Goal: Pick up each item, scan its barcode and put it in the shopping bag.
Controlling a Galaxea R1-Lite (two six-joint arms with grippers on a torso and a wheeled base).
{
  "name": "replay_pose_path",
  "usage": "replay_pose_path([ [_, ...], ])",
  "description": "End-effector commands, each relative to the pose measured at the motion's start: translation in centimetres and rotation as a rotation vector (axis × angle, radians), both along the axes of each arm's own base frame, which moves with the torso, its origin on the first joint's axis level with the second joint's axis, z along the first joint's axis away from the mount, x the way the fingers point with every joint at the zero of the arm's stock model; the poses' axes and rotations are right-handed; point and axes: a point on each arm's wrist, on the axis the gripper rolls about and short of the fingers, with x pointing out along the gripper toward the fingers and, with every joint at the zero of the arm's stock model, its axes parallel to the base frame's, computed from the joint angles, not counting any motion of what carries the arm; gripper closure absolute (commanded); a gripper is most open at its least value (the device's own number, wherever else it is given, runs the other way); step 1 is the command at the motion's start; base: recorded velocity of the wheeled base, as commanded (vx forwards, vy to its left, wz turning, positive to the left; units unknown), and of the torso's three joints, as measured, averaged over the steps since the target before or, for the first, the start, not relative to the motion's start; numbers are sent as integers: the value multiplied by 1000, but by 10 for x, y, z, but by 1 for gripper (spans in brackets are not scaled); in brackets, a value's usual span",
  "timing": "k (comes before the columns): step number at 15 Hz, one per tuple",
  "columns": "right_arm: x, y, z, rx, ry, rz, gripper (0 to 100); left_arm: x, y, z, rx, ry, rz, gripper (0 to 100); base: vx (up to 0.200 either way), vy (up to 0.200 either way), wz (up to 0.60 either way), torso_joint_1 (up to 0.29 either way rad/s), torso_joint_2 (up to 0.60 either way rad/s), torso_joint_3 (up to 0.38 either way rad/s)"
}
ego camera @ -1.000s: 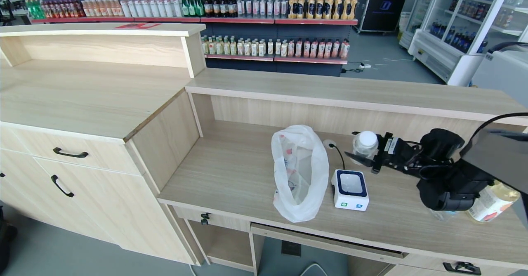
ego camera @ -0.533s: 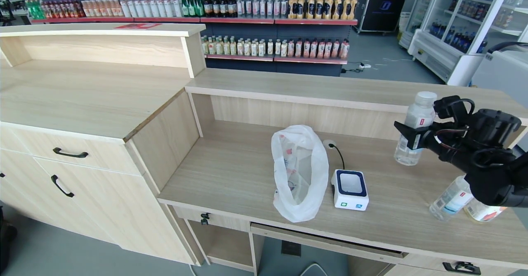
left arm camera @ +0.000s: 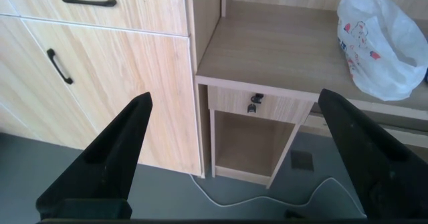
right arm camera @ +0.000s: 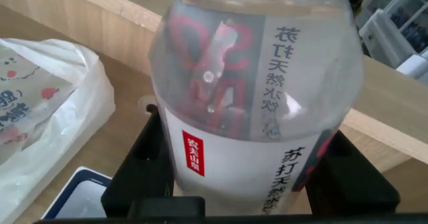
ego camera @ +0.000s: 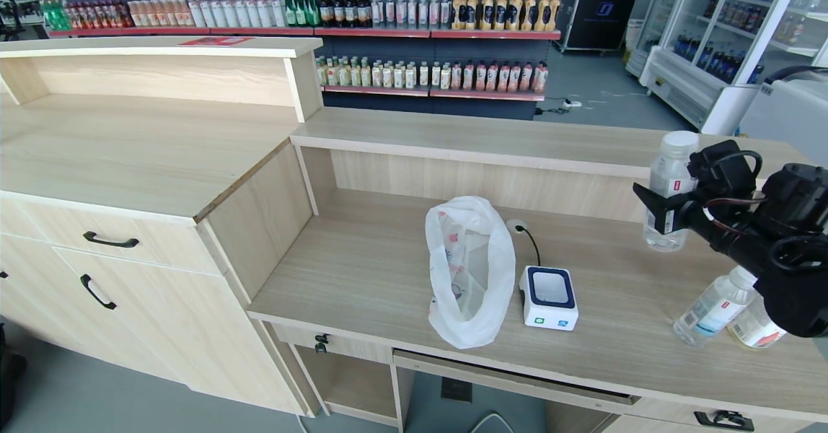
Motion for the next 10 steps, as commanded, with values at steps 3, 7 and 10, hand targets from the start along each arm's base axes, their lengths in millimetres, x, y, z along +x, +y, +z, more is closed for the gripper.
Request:
replay_pose_path([
  [3, 5, 10, 4, -52, -74, 19, 100, 0, 0, 0, 0, -1, 0, 0, 0, 0, 600, 2, 2, 2],
  [7, 23, 48, -2, 4, -69, 140, 100, 0, 0, 0, 0, -1, 0, 0, 0, 0, 450, 1, 4, 4],
  [10, 53, 71, -37, 94, 9, 204, 100, 0, 0, 0, 0, -1, 0, 0, 0, 0, 0, 0, 0, 0],
])
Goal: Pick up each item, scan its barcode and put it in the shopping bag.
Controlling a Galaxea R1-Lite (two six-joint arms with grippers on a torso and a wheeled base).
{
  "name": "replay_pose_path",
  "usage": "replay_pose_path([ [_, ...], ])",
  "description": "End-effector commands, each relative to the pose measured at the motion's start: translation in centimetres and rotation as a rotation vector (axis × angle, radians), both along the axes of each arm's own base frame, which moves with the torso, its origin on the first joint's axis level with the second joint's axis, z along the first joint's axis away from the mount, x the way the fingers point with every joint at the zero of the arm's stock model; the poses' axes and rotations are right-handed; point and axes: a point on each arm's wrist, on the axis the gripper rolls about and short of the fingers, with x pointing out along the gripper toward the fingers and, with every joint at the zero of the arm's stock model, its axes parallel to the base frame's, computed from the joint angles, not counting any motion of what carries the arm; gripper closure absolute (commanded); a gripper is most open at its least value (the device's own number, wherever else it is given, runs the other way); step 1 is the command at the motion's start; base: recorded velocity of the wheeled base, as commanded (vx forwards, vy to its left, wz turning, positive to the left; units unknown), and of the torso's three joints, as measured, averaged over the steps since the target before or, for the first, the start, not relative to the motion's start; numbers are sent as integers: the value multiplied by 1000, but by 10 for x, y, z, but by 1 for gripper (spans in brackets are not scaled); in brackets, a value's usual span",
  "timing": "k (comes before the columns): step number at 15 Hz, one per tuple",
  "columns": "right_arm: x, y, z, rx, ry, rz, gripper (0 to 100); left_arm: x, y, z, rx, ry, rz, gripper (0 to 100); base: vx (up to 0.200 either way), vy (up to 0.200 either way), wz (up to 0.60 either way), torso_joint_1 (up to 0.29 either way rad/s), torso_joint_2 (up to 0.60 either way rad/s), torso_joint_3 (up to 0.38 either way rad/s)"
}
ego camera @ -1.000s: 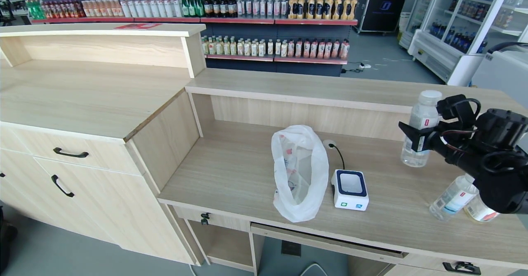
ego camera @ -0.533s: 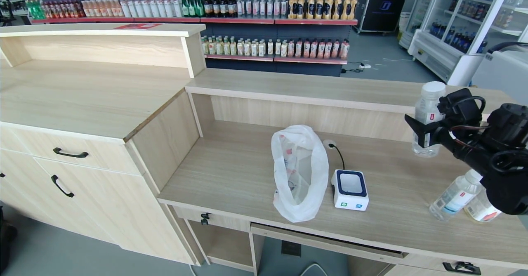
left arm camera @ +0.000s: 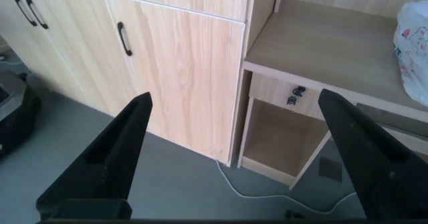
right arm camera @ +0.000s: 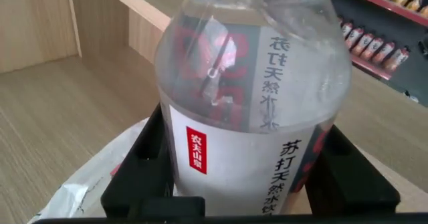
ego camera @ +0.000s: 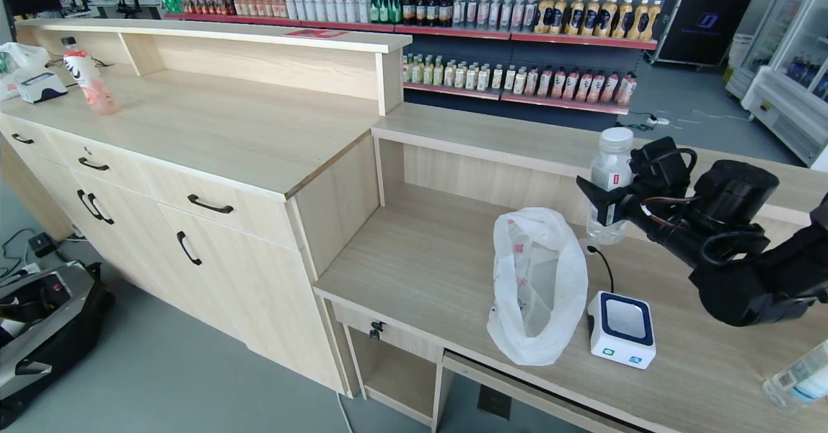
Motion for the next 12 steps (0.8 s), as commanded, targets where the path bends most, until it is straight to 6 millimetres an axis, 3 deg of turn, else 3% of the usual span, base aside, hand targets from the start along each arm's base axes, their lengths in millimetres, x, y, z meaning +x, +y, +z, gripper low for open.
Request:
replay_pose_path([
  [1, 32, 19, -41, 46, 81, 48, 100, 0, 0, 0, 0, -1, 2, 0, 0, 0, 0, 0, 0, 0],
  [6, 79, 25, -98, 115, 157, 83, 100, 0, 0, 0, 0, -1, 2, 0, 0, 0, 0, 0, 0, 0],
  [12, 101, 27, -144, 111, 189, 95, 100, 0, 0, 0, 0, -1, 2, 0, 0, 0, 0, 0, 0, 0],
])
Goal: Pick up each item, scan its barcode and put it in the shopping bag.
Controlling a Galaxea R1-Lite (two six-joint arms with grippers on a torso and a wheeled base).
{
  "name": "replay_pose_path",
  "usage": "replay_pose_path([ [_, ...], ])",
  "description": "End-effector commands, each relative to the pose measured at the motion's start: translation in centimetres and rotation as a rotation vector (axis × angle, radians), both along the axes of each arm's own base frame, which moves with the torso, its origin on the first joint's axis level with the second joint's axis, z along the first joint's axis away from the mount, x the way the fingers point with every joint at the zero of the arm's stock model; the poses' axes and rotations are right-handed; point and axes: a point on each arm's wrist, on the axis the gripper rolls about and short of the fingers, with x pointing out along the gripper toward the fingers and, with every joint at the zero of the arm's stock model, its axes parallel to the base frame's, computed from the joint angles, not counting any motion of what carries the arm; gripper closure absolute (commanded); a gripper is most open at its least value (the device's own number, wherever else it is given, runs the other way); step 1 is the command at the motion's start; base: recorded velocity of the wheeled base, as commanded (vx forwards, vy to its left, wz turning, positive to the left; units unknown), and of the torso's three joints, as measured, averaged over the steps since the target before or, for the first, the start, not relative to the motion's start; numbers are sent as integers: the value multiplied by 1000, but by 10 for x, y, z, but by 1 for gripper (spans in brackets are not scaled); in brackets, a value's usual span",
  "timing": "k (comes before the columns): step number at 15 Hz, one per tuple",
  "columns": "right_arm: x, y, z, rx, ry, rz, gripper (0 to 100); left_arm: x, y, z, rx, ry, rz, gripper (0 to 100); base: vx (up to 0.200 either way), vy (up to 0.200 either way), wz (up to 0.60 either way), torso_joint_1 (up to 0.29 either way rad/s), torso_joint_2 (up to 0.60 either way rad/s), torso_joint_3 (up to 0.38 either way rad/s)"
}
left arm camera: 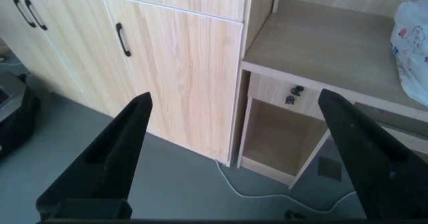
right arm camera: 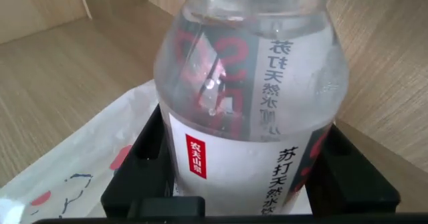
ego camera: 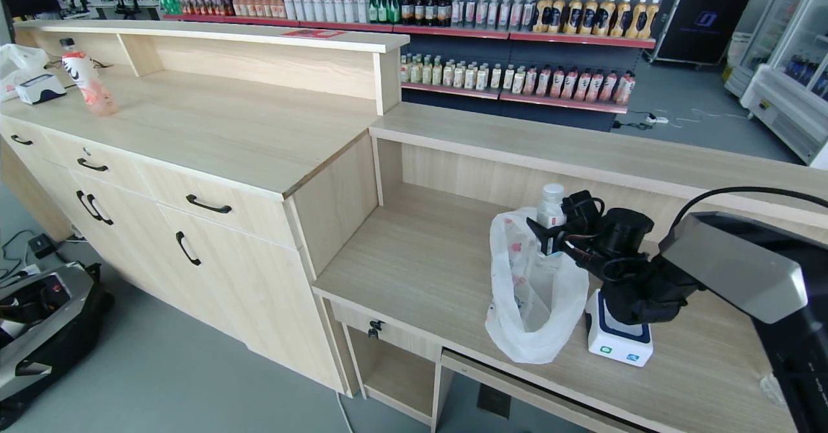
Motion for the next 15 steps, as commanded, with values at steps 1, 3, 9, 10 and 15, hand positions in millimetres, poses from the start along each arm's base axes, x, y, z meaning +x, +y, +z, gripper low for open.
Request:
replay_pose_path([
  [1, 8, 2, -28, -4, 32, 6, 100, 0, 0, 0, 0, -1, 0, 0, 0, 0, 0, 0, 0, 0],
  [3, 12, 3, -36, -3, 34, 7, 100, 0, 0, 0, 0, -1, 0, 0, 0, 0, 0, 0, 0, 0],
  [9, 22, 11, -48, 0, 17, 38, 100, 0, 0, 0, 0, -1, 0, 0, 0, 0, 0, 0, 0, 0],
  [10, 22, 10, -51, -2, 21, 38, 100, 0, 0, 0, 0, -1, 0, 0, 0, 0, 0, 0, 0, 0],
  [15, 21, 7, -58, -8, 37, 32, 100, 0, 0, 0, 0, -1, 0, 0, 0, 0, 0, 0, 0, 0],
])
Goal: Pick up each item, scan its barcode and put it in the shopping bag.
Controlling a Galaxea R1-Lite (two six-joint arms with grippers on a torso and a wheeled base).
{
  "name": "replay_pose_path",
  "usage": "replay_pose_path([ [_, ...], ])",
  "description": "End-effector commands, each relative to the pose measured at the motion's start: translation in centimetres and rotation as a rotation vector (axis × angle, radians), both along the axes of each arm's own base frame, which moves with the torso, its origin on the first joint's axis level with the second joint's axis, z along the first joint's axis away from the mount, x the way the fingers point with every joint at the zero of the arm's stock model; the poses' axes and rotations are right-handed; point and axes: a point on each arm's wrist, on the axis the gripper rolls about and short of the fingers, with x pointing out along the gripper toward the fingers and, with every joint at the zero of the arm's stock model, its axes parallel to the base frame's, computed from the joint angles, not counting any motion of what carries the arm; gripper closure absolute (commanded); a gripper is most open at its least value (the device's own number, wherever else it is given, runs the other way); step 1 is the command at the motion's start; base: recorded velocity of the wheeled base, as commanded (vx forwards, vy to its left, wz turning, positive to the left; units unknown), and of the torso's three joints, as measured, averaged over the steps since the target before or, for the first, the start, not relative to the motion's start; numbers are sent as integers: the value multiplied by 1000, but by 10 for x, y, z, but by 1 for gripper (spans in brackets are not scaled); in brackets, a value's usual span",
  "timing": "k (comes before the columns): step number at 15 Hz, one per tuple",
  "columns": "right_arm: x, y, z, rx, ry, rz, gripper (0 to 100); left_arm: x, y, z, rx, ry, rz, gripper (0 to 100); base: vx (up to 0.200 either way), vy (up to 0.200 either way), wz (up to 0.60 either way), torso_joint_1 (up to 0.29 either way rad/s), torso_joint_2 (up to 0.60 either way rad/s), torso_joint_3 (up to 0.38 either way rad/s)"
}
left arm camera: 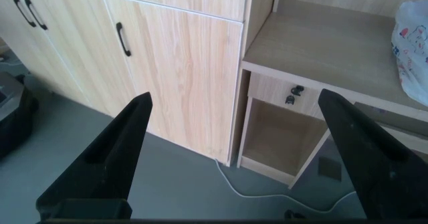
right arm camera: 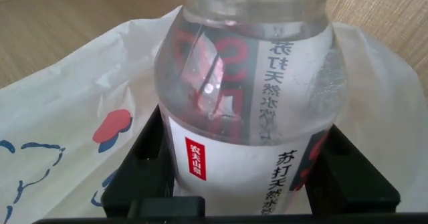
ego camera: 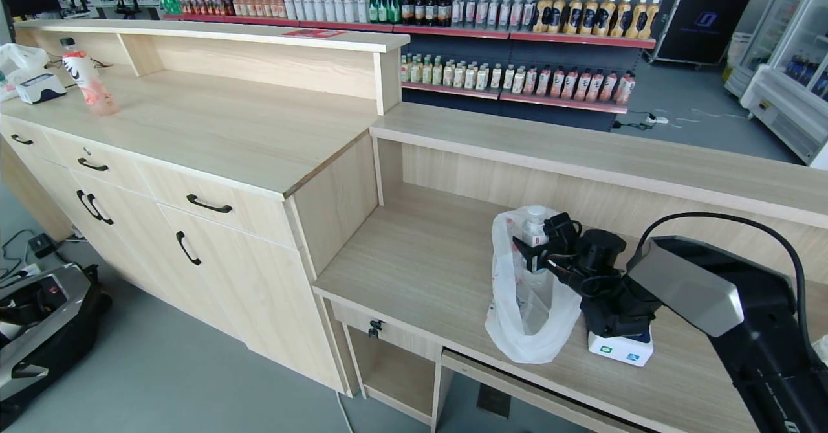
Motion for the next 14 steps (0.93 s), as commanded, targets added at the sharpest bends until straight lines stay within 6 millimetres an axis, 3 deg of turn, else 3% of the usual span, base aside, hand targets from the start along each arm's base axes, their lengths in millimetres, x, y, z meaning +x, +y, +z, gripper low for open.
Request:
replay_pose_path([
  [1, -1, -1, -5, -3, 16, -3, 100, 0, 0, 0, 0, -1, 0, 0, 0, 0, 0, 0, 0, 0],
  [6, -4, -3, -6, -4, 30, -6, 100, 0, 0, 0, 0, -1, 0, 0, 0, 0, 0, 0, 0, 0],
  [7, -6, -4, -2, -3, 32, -6, 0, 0, 0, 0, 0, -1, 0, 0, 0, 0, 0, 0, 0, 0],
  [8, -8, -4, 3, 2, 27, -6, 0, 0, 0, 0, 0, -1, 0, 0, 0, 0, 0, 0, 0, 0],
  [12, -22, -6, 66, 17, -32, 5, 0, 0, 0, 0, 0, -1, 0, 0, 0, 0, 0, 0, 0, 0],
  [13, -41, -10, 97, 13, -27, 11, 0, 0, 0, 0, 0, -1, 0, 0, 0, 0, 0, 0, 0, 0],
  [14, -55, -16, 114, 8, -10, 2, 0, 0, 0, 0, 0, -1, 0, 0, 0, 0, 0, 0, 0, 0],
])
